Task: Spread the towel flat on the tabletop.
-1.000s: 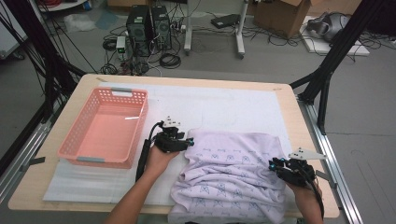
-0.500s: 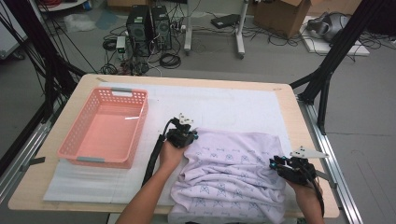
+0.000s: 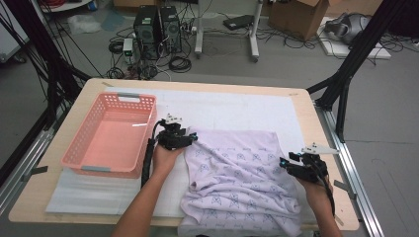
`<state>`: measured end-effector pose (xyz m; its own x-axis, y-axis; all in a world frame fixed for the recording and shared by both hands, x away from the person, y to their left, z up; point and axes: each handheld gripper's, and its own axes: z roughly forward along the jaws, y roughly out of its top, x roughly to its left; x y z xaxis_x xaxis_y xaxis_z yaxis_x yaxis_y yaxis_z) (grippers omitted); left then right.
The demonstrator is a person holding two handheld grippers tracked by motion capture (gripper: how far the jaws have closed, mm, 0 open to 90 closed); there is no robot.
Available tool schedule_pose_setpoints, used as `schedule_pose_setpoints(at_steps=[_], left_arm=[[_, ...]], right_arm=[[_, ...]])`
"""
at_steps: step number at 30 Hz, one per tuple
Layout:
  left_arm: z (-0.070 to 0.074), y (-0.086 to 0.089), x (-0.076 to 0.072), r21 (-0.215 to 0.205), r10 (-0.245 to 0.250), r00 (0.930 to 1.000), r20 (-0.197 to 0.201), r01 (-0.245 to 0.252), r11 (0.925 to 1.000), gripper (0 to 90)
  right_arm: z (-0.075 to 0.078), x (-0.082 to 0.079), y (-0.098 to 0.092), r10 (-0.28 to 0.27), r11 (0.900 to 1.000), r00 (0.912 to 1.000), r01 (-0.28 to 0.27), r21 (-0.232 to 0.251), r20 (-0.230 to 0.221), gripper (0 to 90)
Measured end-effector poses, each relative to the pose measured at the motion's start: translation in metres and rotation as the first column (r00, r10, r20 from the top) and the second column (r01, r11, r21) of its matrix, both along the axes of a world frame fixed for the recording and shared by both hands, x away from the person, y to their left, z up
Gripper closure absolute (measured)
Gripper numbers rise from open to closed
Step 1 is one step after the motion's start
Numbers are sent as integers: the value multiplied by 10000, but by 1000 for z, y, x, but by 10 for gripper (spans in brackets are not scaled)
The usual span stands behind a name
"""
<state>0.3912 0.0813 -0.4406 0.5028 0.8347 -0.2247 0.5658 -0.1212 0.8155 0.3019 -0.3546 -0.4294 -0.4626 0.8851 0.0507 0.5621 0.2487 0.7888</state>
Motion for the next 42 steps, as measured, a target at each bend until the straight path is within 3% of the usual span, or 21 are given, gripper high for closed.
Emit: schedule_pose_setpoints(at_steps=[6, 8, 11, 13, 15, 18, 20, 22, 23, 24, 26, 27, 28, 30, 35, 37, 38, 40, 41, 42], left_arm=[[2, 5, -3, -245, -121, 9999, -77, 119, 9996, 470], [3, 6, -3, -251, -204, 9997, -93, 202, 9995, 471], [3, 6, -4, -275, -316, 9995, -93, 314, 9991, 470], [3, 5, -4, -282, -394, 9992, -64, 392, 9988, 469], [2, 2, -4, -251, -509, 9987, -94, 507, 9984, 467], [1, -3, -5, -99, -708, 9974, -166, 707, 9974, 456], [1, -6, -6, 7, -875, 9960, -194, 875, 9962, 452], [1, -8, -7, 49, -985, 9949, -226, 986, 9951, 446], [1, -9, -8, 79, -1026, 9945, -229, 1028, 9947, 446], [1, -9, -8, 155, -1086, 9938, -222, 1090, 9939, 446], [1, -10, -8, 34, -1152, 9929, -293, 1154, 9933, 445], [0, -10, -8, 43, -1191, 9924, -322, 1193, 9929, 440], [0, -11, -8, -12, -1274, 9913, -318, 1274, 9919, 439], [-1, -16, -9, -19, -1474, 9884, -356, 1474, 9891, 426], [-6, -40, -13, -10, -2101, 9769, -397, 2102, 9777, 412], [-9, -52, -15, 654, -2340, 9712, -457, 2366, 9694, 414], [-10, -57, -17, 1129, -2315, 9726, -216, 2325, 9660, 415], [-9, -63, -20, 2189, -2199, 9753, 214, 2101, 9529, 508], [-8, -62, -19, 2028, -2333, 9722, 214, 2243, 9532, 619], [-8, -62, -17, 1954, -2330, 9724, 156, 2255, 9544, 799]], right_arm=[[-5, 50, 8, 181, 9967, 9992, -208, -780, -353, 423], [-10, 67, 8, 168, 9979, 9986, -199, -620, -506, 420], [-16, 84, 15, 529, 9951, 9948, -598, -783, -870, 411], [-16, 93, 19, 905, 9926, 9922, -968, -736, -853, 526], [-14, 102, 17, 958, 9920, 9913, -1025, -734, -901, 820], [-11, 114, 18, 963, 9856, 9924, -1057, -1320, -762, 850], [-10, 122, 16, 532, 9831, 9968, -628, -1719, -600, 853], [-8, 129, 11, -389, 9741, 9991, 345, -2234, -157, 853], [-6, 131, 8, -1055, 9565, 9939, 1105, -2702, 330, 853], [-4, 132, 4, -1655, 9411, 9839, 1780, -2874, 673, 853], [-2, 134, -4, -2503, 9299, 9646, 2635, -2565, 835, 850], [-3, 136, -8, -2591, 9396, 9642, 2653, -2164, 569, 842], [-4, 136, -8, -2583, 9431, 9649, 2627, -2039, 482, 820], [-4, 134, -9, -2483, 9564, 9683, 2495, -1516, 271, 708], [11, 121, -8, -1997, 9763, 9781, 2038, -731, 592, 636], [17, 114, -9, -1756, 9821, 9822, 1794, -567, 674, 626], [20, 111, -9, -1614, 9848, 9844, 1653, -535, 700, 622], [23, 104, -10, -1400, 9892, 9880, 1425, -352, 646, 611], [25, 101, -11, -1301, 9910, 9893, 1318, -218, 666, 608], [26, 98, -11, -1149, 9934, 9922, 1150, 9, 487, 593]])
